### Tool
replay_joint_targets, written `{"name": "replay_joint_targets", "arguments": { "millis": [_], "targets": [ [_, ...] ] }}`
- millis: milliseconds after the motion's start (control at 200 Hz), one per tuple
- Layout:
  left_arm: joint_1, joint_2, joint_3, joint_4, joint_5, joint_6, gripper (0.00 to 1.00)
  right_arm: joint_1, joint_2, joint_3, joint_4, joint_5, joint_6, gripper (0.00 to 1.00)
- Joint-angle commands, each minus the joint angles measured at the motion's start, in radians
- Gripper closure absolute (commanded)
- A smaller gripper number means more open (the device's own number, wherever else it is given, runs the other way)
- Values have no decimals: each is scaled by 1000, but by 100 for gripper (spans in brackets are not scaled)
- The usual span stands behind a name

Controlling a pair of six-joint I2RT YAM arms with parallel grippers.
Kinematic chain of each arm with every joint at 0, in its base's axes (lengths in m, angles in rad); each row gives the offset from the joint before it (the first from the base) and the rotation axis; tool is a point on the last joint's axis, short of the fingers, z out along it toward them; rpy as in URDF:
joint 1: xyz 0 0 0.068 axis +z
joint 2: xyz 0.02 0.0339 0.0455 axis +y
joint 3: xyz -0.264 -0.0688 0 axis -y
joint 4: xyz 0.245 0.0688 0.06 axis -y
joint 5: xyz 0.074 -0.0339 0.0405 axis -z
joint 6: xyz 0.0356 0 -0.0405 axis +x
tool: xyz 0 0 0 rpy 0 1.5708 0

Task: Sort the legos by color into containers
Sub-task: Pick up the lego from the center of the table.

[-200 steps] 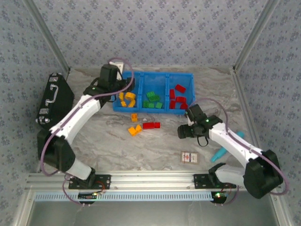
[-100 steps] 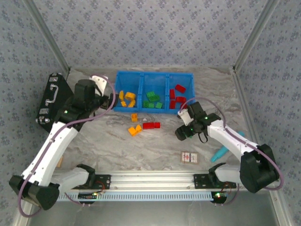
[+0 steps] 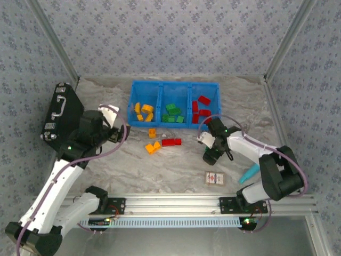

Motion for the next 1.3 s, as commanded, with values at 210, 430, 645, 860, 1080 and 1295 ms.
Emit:
{"name": "replay_joint_targets", "arguments": {
  "millis": [210,430,645,860,1080,1295],
  "targets": [
    [9,-95,-108,121,-45,42,3,-29,25,-6,45,55,-41,19],
    [9,-78,-107,128,-51,44,3,-17,72,-6,90,86,-55,27],
    [9,-66,-104,130,-69,49,2,10,98,18,54,117,-51,37],
    [9,-53,-90,123,-59,44,2,15,123,33,17,127,-43,55],
    [9,-49,-57,126,-34,24,2,29,88,59,-5,136,-39,60],
    [22,-44,-72,137,-35,30,2,55,-6,109,-80,107,-51,63]
  ]
}}
